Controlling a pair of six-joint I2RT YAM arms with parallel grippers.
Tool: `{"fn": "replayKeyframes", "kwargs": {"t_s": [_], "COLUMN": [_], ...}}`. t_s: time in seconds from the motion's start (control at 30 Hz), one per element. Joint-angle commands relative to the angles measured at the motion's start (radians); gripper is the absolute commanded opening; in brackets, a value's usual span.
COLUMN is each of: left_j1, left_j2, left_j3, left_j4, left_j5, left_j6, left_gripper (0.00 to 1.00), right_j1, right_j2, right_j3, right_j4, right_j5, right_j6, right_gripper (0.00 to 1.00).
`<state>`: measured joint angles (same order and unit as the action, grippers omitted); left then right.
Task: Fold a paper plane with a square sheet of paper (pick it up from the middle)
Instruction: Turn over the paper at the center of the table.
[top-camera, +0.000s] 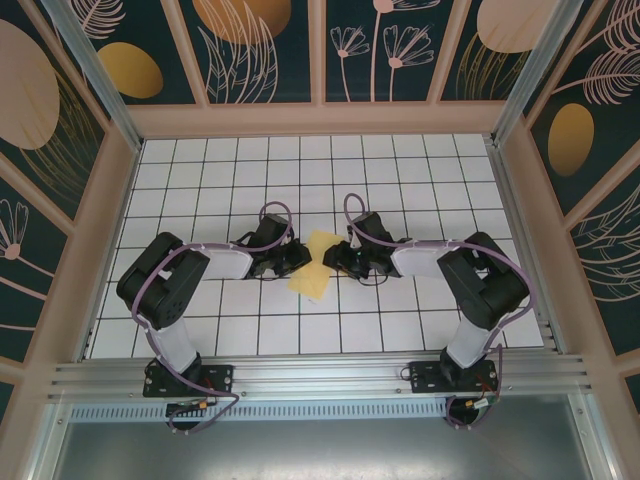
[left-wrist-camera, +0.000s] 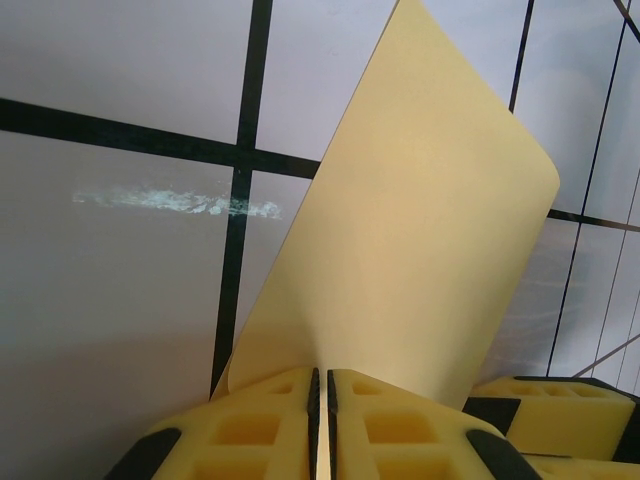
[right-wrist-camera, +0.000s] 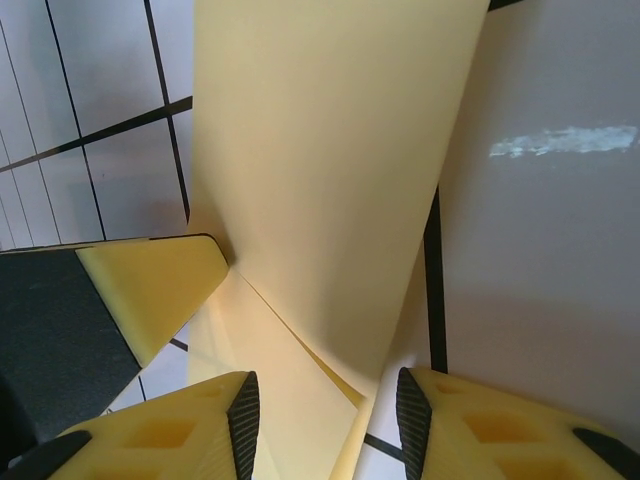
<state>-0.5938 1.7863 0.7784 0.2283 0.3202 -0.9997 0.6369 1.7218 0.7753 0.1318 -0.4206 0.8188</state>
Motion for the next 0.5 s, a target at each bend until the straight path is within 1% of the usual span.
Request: {"fn": "replayKeyframes", "kwargs": {"t_s": [0.0, 0.47], "left_j1": [0.007, 0.006], "left_j2": [-0.015, -0.016], "left_j3": [-0.008, -0.005], "left_j4": [0.002, -0.002], "left_j5": [-0.007, -0.01], "left_j6": [-0.007, -0.008], "left_gripper": [0.14, 0.14], "right_j1": [0.005, 0.008], "right_j2": [0.024, 0.021], "right_j3": [0.021, -0.003], "right_j4": [0.041, 0.104], "right_j5": [-0.031, -0.091], "right_j6": [0.008, 0.0], "right_gripper": [0.43, 0.41]}}
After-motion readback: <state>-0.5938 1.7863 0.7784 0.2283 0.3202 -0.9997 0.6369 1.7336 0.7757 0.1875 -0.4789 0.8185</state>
